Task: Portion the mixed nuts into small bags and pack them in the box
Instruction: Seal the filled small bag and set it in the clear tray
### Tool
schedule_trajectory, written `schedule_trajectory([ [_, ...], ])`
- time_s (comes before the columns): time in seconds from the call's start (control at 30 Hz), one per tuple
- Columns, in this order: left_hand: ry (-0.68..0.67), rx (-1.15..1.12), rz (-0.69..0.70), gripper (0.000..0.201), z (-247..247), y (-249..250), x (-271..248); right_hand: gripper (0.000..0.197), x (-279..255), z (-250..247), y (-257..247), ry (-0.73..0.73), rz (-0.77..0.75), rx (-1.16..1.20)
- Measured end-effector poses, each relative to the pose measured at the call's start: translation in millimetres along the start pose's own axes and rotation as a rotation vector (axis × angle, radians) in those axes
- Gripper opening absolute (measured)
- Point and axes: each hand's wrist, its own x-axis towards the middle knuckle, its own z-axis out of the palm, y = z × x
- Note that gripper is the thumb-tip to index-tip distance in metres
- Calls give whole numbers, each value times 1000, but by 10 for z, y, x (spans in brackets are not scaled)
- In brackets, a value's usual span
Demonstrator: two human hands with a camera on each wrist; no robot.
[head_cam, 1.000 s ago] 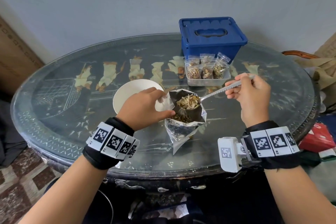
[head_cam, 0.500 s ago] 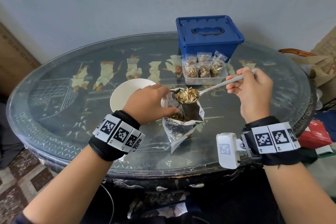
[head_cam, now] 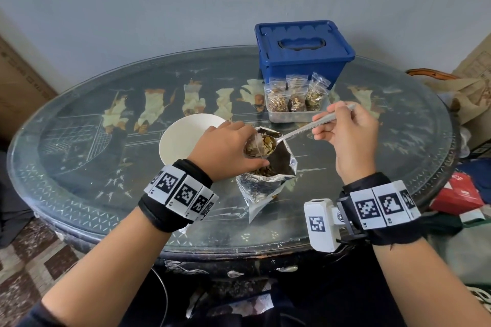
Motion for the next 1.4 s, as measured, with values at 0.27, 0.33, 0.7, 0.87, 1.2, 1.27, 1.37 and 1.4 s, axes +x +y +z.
schedule_trajectory([
  [0.27, -35, 77, 23, 69, 6, 30, 22, 26, -84, 127, -12, -52, -20, -11],
  [0.33, -33, 79, 32, 70, 3, 21, 26, 26, -101, 175, -38, -75, -50, -46],
  [0.7, 203, -158, -32, 65, 34, -145, -81, 17, -76, 510, -340, -314, -473, -270],
  [0.87, 446, -490, -60, 66, 224, -248, -191, 19, -90, 665, -413, -411, -661, -324],
  [1.2, 460, -607, -225, 48, 420, -311, -320, 14, -88, 490, -452, -325, -657, -230],
  [1.27, 472, -615, -235, 38, 413, -313, -345, 15, -62, 371, -450, -259, -627, -184],
  [1.37, 468, -631, -239, 36, 408, -280, -379, 18, -17, 208, -343, -177, -596, -207],
  [1.4, 458, -628, -236, 36, 413, -263, -387, 19, -8, 172, -276, -162, -593, -243],
])
